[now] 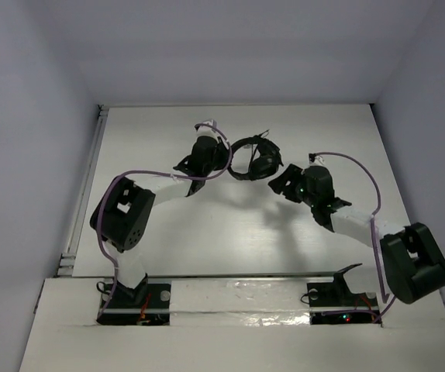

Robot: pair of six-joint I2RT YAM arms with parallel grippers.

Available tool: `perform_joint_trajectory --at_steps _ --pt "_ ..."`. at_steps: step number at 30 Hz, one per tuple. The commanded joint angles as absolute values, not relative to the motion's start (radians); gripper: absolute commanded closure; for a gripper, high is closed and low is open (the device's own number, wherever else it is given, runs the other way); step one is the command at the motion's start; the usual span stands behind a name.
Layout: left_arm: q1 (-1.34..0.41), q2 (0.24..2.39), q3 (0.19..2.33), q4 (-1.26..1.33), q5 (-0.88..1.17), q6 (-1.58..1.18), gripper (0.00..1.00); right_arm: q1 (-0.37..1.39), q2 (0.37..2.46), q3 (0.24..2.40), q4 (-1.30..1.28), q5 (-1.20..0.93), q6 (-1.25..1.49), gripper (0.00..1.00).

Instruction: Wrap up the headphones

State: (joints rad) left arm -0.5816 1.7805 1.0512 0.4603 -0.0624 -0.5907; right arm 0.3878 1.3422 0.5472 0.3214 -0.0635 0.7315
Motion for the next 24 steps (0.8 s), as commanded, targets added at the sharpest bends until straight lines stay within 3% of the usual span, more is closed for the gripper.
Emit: perform_joint_trajectory --at_steps 1,10,20,24 --pt "-0.584 1.782 1.078 0.594 -0.078 -0.595 1.0 0.396 1.217 0.511 0.273 0.101 0.752 0.34" --pt "-0.584 1.933 1.173 0.543 -0.155 -0.542 1.0 0.396 0.889 0.485 0.117 0.184 0.735 0.33" --pt "-0.584 2.088 1.35 0.414 -0.242 -0.456 1.0 0.396 0.726 0.523 0.046 0.17 0.684 0.34" --pt "-0.584 2.105 1.37 0.394 -0.261 -0.436 0.87 0.396 0.69 0.537 0.026 0.189 0.663 0.34"
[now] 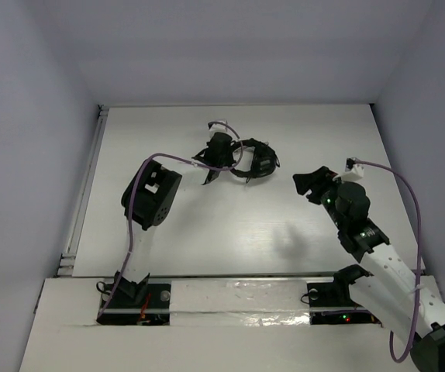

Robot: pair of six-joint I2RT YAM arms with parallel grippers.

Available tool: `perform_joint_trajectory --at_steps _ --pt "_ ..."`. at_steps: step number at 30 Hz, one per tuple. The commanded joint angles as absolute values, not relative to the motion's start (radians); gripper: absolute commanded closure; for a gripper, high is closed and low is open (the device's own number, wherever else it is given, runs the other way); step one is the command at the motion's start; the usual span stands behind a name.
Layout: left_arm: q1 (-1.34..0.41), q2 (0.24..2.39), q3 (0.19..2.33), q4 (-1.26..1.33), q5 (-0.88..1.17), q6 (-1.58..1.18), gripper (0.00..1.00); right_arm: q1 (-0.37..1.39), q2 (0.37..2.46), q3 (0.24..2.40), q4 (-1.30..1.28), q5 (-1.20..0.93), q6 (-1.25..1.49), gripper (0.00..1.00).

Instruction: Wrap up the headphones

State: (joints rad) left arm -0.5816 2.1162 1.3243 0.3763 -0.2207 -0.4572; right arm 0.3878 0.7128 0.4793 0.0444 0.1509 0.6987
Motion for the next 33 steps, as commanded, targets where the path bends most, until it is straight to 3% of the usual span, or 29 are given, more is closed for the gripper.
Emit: perform_joint_trajectory --at_steps 1,8,13,17,19,20,25,28,29,31,32,33 --pt "-0.584 2.102 1.356 0.399 -0.265 -0.433 0.85 0.396 0.689 0.54 0.022 0.192 0.655 0.34" --pt "-0.584 2.056 1.284 0.428 -0.272 -0.41 0.73 0.396 0.67 0.574 0.003 0.219 0.634 0.32" --pt "-0.584 2.02 1.244 0.429 -0.25 -0.402 0.55 0.396 0.653 0.64 -0.072 0.224 0.601 0.31" --pt "-0.584 1.898 1.177 0.451 -0.265 -0.402 0.28 0.396 0.644 0.693 -0.103 0.233 0.592 0.28" --pt "-0.584 1.794 1.129 0.459 -0.282 -0.406 0.05 0.396 0.637 0.707 -0.103 0.233 0.592 0.27" --pt "-0.584 1.757 1.109 0.463 -0.285 -0.41 0.01 0.396 0.634 0.715 -0.107 0.232 0.592 0.27" --pt "-0.584 1.446 1.01 0.42 -0.345 -0.434 0.01 0.396 0.577 0.787 -0.12 0.212 0.595 0.3" --pt "-0.584 1.255 0.974 0.342 -0.394 -0.452 0.01 0.396 0.545 0.839 -0.146 0.219 0.586 0.47" --pt "-0.584 1.212 0.973 0.306 -0.408 -0.459 0.01 0.396 0.522 0.853 -0.162 0.227 0.583 0.64" --pt "-0.584 1.085 0.979 0.188 -0.458 -0.478 0.01 0.396 0.502 0.877 -0.176 0.236 0.572 0.89" --pt "-0.584 1.045 0.983 0.142 -0.463 -0.486 0.01 0.396 0.493 0.905 -0.186 0.242 0.559 0.99" --pt "-0.584 0.967 0.983 0.082 -0.462 -0.482 0.01 0.396 0.48 0.92 -0.213 0.251 0.551 0.99"
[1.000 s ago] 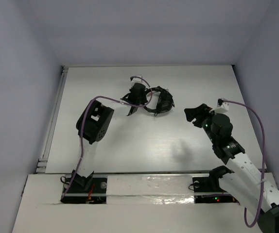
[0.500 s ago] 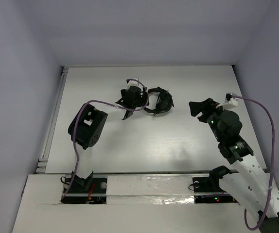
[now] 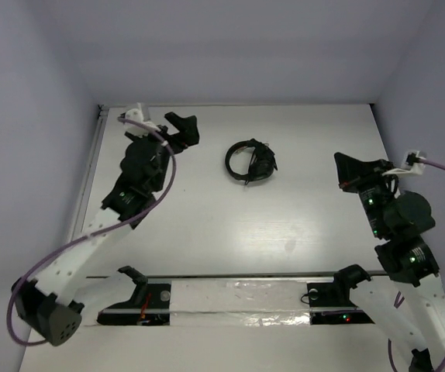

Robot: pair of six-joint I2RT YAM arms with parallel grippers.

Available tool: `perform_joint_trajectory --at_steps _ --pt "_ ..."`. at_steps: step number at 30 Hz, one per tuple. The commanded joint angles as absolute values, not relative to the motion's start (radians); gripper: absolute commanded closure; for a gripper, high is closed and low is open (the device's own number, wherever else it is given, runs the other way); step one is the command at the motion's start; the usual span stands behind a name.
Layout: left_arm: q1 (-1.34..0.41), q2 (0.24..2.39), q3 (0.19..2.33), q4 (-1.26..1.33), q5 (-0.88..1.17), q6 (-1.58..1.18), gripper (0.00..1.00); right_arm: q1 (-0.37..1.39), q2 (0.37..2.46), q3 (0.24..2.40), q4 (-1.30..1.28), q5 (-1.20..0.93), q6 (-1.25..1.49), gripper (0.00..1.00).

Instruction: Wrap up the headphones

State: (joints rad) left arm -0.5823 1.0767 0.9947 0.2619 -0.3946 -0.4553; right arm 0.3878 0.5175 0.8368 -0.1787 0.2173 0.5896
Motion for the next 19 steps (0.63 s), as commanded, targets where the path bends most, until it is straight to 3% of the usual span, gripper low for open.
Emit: perform_joint_trajectory --at_steps 1,4,8,15,16,17,19 --pt "-0.584 0.925 0.976 0.055 -0.448 -0.465 0.01 0.396 0.476 0.946 -0.23 0.267 0.539 0.99" --pt "-0.584 0.769 0.948 -0.021 -0.446 -0.456 0.01 0.396 0.454 0.96 -0.276 0.293 0.525 0.94" --pt "-0.584 0.617 0.914 -0.083 -0.474 -0.449 0.01 0.396 0.439 0.934 -0.293 0.324 0.528 0.53" --pt "-0.584 0.555 0.874 -0.138 -0.485 -0.429 0.01 0.396 0.456 0.94 -0.339 0.383 0.555 0.13" --pt "-0.584 0.555 0.871 -0.141 -0.488 -0.434 0.01 0.396 0.457 0.952 -0.344 0.39 0.555 0.12" --pt "-0.584 0.555 0.87 -0.141 -0.488 -0.436 0.01 0.396 0.456 0.956 -0.347 0.397 0.552 0.01" --pt "-0.584 0.555 0.873 -0.14 -0.479 -0.437 0.01 0.396 0.457 0.966 -0.354 0.403 0.549 0.0"
